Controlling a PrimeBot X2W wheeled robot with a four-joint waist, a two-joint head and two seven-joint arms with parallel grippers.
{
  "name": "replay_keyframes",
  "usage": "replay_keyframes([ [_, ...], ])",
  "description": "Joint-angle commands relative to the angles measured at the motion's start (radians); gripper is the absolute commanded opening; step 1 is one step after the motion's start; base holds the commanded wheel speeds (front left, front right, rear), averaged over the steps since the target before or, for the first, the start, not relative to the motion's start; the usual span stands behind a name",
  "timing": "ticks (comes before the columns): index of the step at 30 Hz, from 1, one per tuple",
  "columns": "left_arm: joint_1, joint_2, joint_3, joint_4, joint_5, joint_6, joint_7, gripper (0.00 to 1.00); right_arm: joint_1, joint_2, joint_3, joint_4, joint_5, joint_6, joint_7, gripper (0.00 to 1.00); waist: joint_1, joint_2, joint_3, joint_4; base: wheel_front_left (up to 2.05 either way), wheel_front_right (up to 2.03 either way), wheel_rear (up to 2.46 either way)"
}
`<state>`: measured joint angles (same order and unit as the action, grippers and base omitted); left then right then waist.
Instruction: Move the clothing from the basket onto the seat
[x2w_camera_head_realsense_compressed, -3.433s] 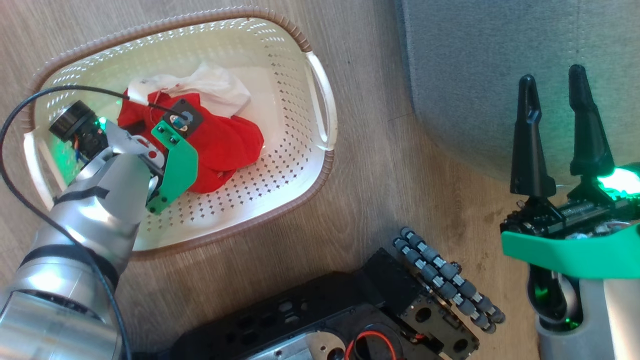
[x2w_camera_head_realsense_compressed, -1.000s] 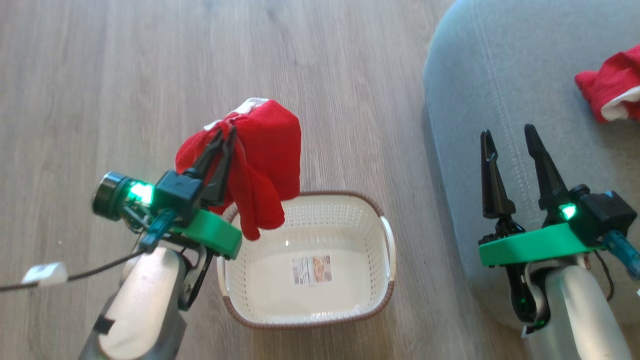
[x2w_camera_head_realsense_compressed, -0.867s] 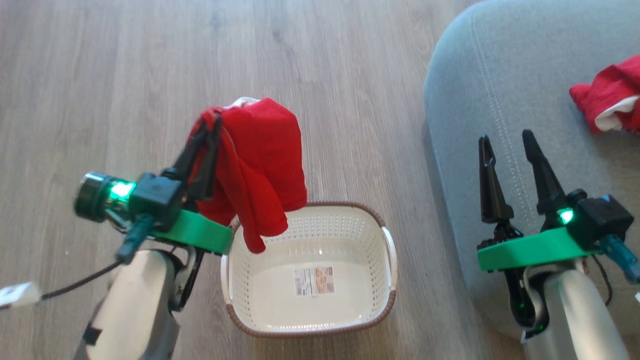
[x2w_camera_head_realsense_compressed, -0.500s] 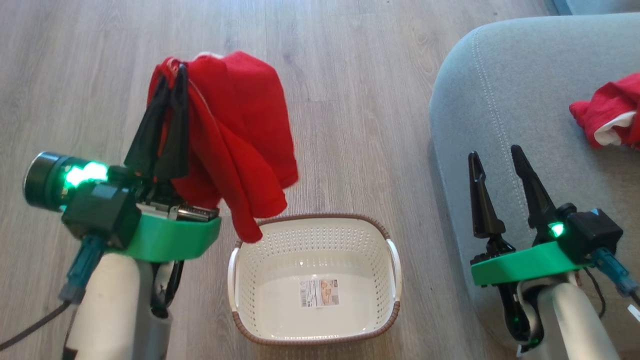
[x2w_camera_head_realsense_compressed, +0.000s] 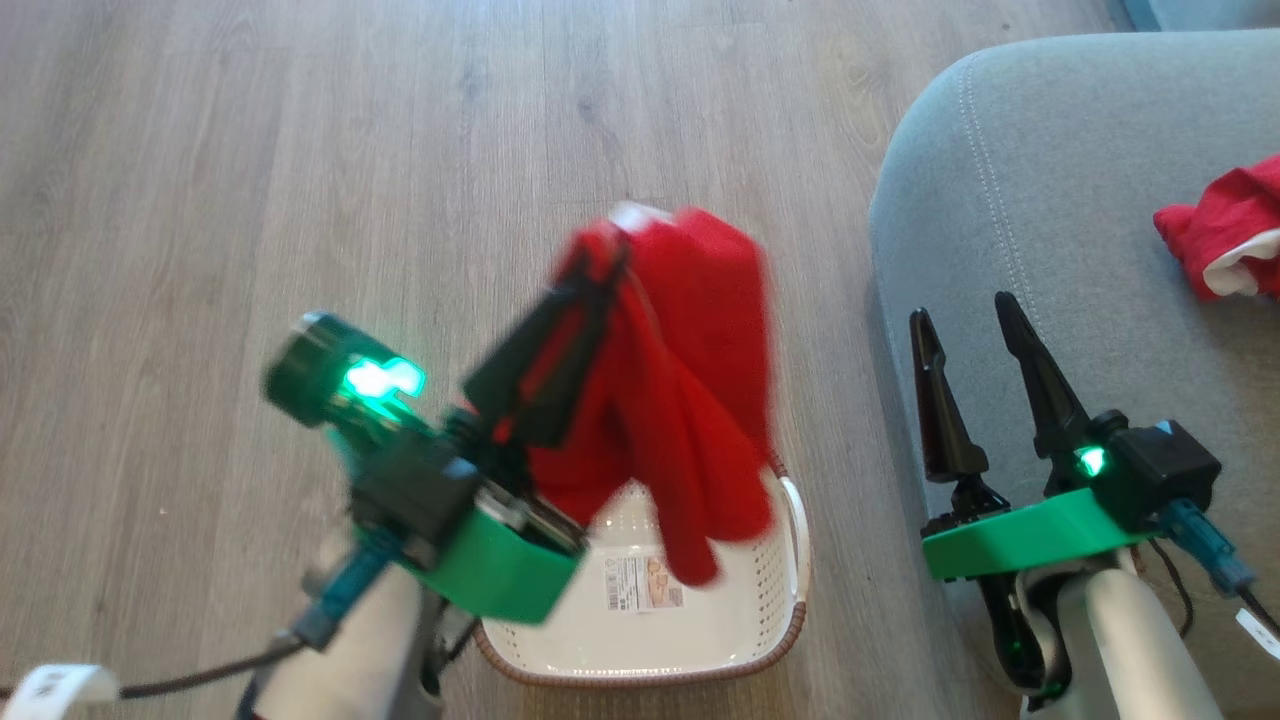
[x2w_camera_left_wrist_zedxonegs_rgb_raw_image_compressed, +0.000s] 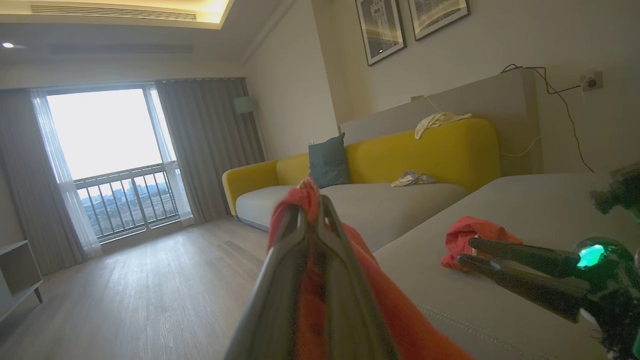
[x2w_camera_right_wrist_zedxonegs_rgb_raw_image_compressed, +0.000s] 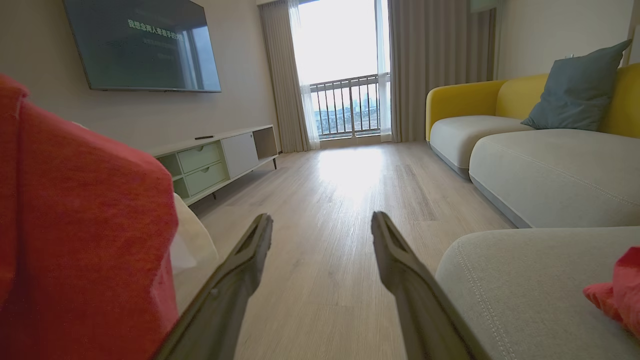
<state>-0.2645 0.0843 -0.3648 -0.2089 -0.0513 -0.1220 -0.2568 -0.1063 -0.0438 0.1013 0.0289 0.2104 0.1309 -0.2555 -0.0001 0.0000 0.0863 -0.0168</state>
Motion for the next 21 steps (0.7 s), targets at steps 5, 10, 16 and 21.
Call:
replay_keyframes([
  [5, -0.055, 0.068, -0.111, -0.015, -0.022, -0.008, -0.005, 0.00, -0.003, -0.006, 0.036, -0.035, -0.010, 0.000, -0.006, 1.00, 0.0001, 0.0000, 0.000, -0.005, 0.00, 0.00, 0.00],
  [10, -0.059, 0.079, -0.137, -0.012, -0.037, -0.008, -0.005, 0.00, 0.000, -0.006, 0.041, -0.035, -0.009, 0.000, -0.006, 1.00, 0.0001, 0.0000, 0.000, -0.009, 0.00, 0.00, 0.00],
  [16, -0.059, 0.081, -0.132, -0.009, -0.042, -0.008, -0.005, 0.00, 0.000, -0.006, 0.054, -0.035, -0.014, 0.000, -0.006, 1.00, 0.0001, 0.0000, -0.001, -0.011, 0.00, 0.00, 0.00],
  [21, -0.059, 0.088, -0.118, -0.007, -0.041, -0.009, -0.005, 0.00, -0.007, -0.044, 0.121, -0.047, -0.011, 0.000, -0.006, 1.00, 0.0001, 0.0000, 0.001, -0.015, 0.00, 0.00, 0.00],
])
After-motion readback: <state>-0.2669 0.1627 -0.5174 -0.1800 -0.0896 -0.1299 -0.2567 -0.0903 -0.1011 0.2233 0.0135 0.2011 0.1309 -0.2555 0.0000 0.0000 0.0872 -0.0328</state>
